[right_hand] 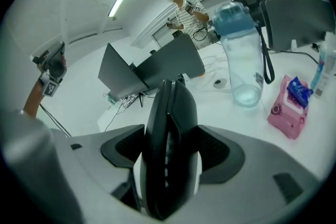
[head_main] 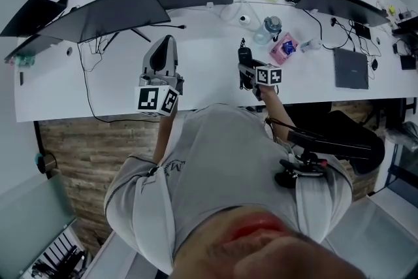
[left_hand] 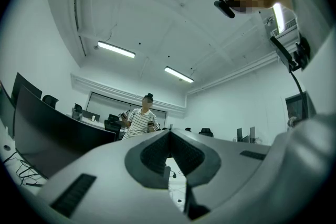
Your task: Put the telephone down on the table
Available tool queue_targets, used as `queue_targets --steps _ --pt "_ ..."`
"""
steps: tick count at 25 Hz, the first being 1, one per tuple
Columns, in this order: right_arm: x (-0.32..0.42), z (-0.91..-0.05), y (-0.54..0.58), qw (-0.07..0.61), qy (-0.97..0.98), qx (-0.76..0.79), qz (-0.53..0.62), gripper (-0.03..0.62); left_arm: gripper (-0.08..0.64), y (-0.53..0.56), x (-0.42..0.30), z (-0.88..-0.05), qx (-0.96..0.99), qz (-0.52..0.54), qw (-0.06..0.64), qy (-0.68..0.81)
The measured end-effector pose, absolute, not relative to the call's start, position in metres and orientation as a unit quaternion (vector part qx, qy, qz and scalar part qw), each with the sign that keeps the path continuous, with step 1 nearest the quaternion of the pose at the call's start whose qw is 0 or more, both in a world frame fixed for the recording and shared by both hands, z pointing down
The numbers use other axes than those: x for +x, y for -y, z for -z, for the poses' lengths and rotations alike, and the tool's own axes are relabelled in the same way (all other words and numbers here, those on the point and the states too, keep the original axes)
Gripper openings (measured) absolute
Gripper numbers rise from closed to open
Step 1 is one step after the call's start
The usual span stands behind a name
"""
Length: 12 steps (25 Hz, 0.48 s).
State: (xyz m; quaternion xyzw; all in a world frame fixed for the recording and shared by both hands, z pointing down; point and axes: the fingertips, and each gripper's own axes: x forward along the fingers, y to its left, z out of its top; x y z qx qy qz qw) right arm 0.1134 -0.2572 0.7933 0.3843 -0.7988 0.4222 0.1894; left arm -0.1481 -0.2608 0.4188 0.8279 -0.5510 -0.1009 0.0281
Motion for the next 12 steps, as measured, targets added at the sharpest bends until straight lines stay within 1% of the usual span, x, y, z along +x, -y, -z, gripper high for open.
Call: queue_targets --steps 5,12 --pt "0.115 -0.84 0.24 0.227 0.777 0.379 -0.449 0.325 0.009 0.261 -0.152 -0.418 0.828 0.097 0.026 0.551" --pt "0.119 -0.87 0.23 0.256 0.765 0.379 -0.454 0.325 0.009 0.268 -0.153 -0.417 0.831 0.092 0.022 0.548"
